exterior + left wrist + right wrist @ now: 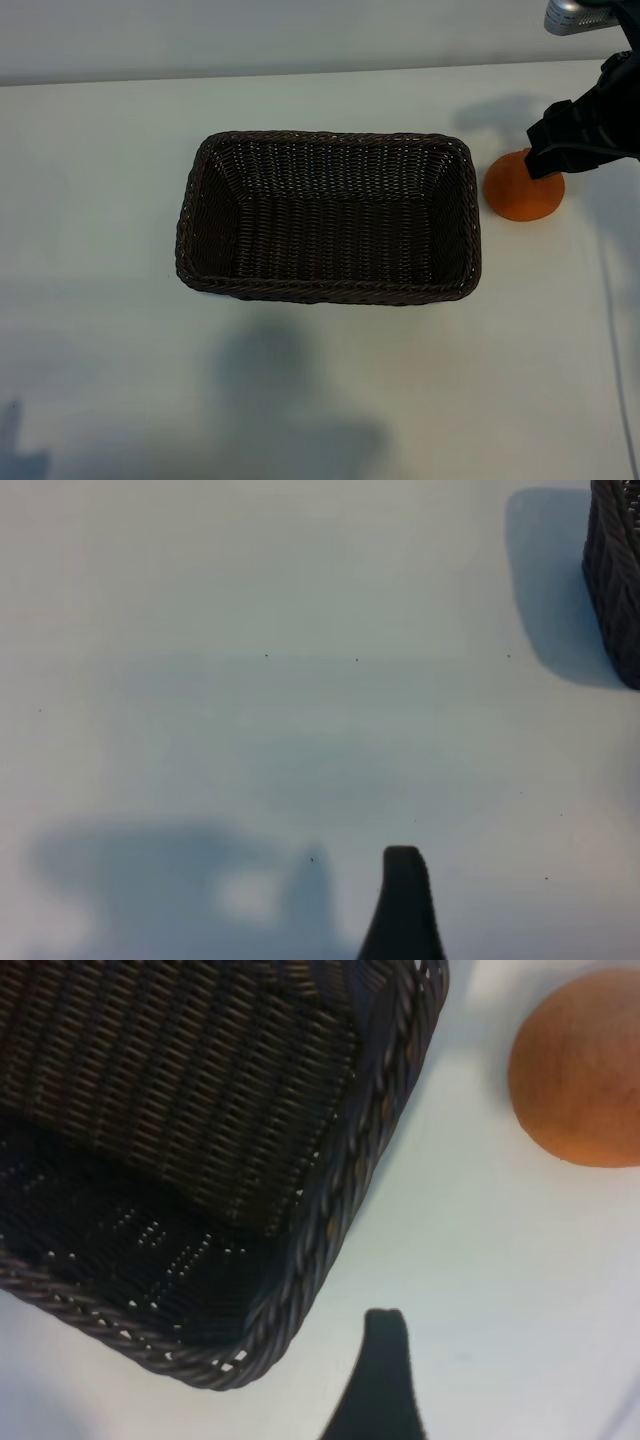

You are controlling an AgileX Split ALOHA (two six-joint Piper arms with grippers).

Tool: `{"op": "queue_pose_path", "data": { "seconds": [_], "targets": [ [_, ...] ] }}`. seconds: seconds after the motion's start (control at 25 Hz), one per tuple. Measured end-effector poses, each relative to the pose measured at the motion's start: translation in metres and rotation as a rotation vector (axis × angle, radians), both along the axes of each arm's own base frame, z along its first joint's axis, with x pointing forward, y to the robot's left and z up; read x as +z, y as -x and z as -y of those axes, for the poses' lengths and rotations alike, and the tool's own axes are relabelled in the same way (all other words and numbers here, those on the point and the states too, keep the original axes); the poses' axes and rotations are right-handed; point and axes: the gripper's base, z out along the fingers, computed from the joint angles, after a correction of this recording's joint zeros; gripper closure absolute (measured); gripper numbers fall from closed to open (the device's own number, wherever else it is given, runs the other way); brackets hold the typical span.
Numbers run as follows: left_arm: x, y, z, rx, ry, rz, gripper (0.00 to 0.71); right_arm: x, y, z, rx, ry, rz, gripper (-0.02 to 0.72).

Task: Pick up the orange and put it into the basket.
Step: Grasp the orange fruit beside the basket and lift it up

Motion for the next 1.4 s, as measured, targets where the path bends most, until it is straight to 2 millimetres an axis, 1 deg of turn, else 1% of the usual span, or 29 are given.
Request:
{"op": "queue_pose_path", "data": {
  "seconds": [0.16,0.4,0.84,1.16,1.28,1.4],
  "targets": [
    [0.000,0.000,0.000,0.004,0.000,0.000,0.137,0.000,-0.001,0.000,-0.005,-0.001,0.006,0.109],
    [0.000,0.000,0.001,0.082,0.000,0.000,0.137,0.001,-0.003,0.000,-0.026,-0.006,0.034,0.109],
    [0.000,0.001,0.001,0.088,0.000,0.000,0.137,0.005,-0.012,0.004,-0.081,0.003,0.136,0.109],
    [0.000,0.001,0.001,0.088,0.000,0.000,0.138,0.006,-0.015,0.006,-0.081,0.031,0.163,0.109],
    [0.000,0.001,0.001,0.088,0.000,0.000,0.138,0.001,-0.018,0.007,-0.078,0.046,0.153,0.109],
    [0.000,0.001,0.001,0.088,0.000,0.000,0.138,-0.014,-0.026,0.007,-0.082,0.060,0.110,0.109]
  ]
}}
